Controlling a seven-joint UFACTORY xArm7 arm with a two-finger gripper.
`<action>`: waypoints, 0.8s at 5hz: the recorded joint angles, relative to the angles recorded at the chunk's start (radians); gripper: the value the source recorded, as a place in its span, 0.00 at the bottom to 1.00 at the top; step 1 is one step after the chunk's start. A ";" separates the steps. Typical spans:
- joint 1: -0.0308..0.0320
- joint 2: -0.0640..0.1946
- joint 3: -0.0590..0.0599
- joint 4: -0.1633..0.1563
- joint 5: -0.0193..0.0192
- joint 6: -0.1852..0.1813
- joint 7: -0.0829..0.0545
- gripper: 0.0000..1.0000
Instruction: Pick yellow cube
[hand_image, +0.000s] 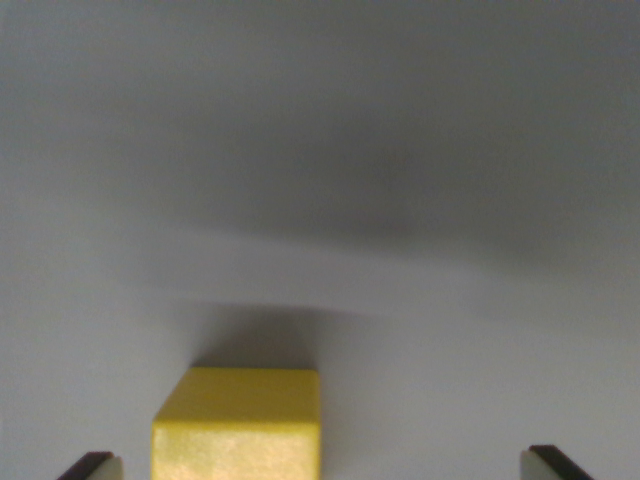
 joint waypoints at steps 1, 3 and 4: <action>0.0101 0.018 0.005 -0.021 -0.0055 -0.036 0.013 0.00; 0.0193 0.034 0.010 -0.040 -0.0106 -0.069 0.024 0.00; 0.0193 0.034 0.010 -0.040 -0.0106 -0.069 0.024 0.00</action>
